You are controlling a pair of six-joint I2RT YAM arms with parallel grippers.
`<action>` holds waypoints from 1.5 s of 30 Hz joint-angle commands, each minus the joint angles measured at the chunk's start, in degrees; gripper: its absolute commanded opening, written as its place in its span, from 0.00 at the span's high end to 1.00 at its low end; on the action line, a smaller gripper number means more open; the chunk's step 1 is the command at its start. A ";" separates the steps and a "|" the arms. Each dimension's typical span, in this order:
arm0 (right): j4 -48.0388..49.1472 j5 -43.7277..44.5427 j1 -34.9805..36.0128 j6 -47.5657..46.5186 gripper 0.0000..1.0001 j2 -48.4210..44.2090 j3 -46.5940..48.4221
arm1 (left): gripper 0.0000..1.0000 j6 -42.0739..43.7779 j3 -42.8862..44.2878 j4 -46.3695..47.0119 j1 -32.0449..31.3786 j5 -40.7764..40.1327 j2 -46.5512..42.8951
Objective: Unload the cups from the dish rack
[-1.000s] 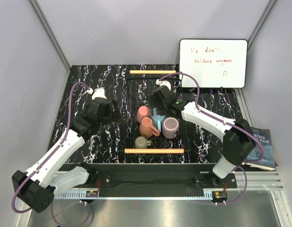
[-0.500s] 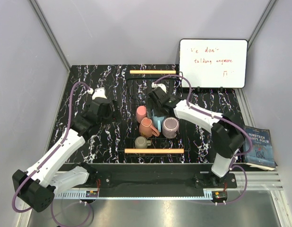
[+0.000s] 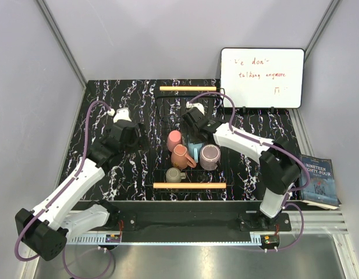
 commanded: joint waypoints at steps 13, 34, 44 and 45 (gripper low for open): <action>-7.06 6.93 0.48 -3.67 1.00 -11.64 10.56 | 0.01 0.17 4.44 1.33 -0.30 -0.78 2.29; 33.87 -27.07 -11.71 18.82 1.00 -35.19 -12.71 | 0.15 -10.37 -6.80 40.13 0.22 22.33 -9.04; 77.16 -46.49 -23.07 48.94 1.00 -33.71 -32.40 | 0.19 -20.91 -16.47 64.15 2.77 34.20 -7.65; 80.00 -47.12 -23.25 50.63 1.00 -31.96 -33.54 | 0.20 -21.79 -16.74 67.13 2.77 35.42 -6.94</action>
